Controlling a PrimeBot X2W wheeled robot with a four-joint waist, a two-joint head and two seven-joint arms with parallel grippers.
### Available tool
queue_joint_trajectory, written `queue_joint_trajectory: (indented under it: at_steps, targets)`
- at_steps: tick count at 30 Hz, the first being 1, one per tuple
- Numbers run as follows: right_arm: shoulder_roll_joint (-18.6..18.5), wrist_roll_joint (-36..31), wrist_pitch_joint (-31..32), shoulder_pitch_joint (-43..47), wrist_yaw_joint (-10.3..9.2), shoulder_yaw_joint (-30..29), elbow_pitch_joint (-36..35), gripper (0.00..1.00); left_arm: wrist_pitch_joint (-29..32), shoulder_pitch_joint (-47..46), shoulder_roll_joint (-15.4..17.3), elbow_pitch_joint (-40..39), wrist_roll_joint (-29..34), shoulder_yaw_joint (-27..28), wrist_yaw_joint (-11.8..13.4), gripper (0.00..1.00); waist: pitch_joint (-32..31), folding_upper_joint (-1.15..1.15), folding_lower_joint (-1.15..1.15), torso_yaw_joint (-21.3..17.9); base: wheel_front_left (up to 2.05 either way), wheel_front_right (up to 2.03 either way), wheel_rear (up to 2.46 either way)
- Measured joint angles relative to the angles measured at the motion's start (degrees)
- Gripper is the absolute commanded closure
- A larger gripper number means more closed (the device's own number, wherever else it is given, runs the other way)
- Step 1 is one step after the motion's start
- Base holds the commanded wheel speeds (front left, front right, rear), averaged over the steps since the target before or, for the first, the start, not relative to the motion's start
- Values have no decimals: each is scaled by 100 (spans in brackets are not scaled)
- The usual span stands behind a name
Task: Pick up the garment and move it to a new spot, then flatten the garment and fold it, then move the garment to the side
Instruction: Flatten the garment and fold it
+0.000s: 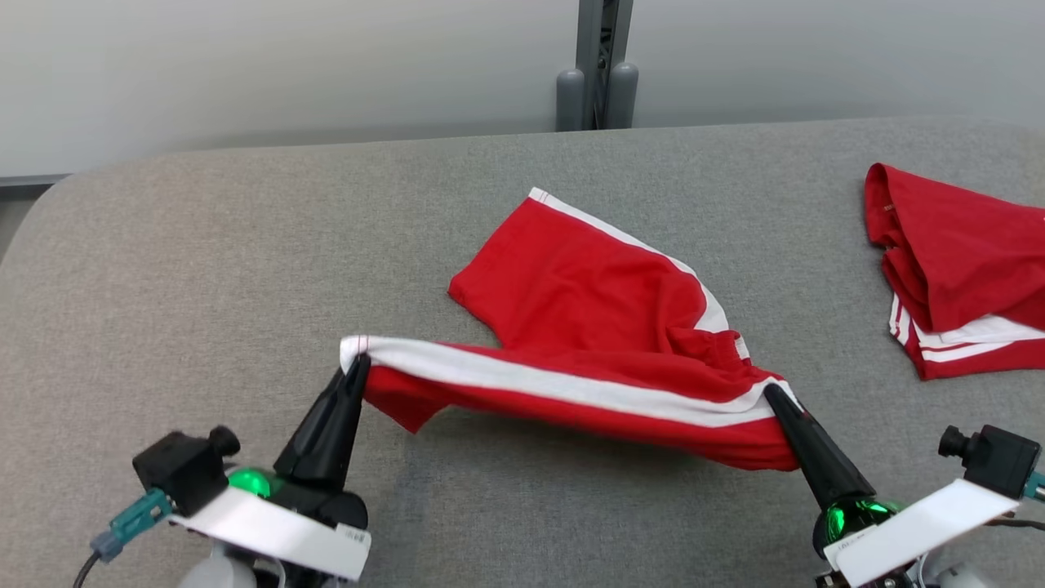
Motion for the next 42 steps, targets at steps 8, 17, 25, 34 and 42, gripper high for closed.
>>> queue_joint_trajectory:
  at_steps: [8, 17, 25, 34, 42]
  targets:
    - [296, -8, 0, -370, 1, -313, 477, 100, 23, -965, -116, 572, 88, 9, -45, 100, 357, 0, 0, -129, 0, 0, 0]
    - [744, -21, 1, -857, 2, -942, 977, 100, 18, -2427, -325, 1661, 315, -261, -126, 100, 989, 0, 0, -335, 0, 0, 0]
    - [1038, -103, 0, -1044, 1, -1221, 927, 100, 14, -3687, -597, 2926, 536, -747, -145, 100, 1457, 0, 0, -535, 0, 0, 0]
    - [1215, -127, 0, -1366, 1, -1213, 772, 100, 8, -4920, -713, 4231, 599, -1246, -148, 100, 1937, 0, 0, -805, 0, 0, 0]
    - [1271, -93, 0, -1581, 1, -1068, 659, 100, 9, -5693, -717, 5314, 393, -1808, -151, 100, 2308, 0, 0, -1079, 0, 0, 0]
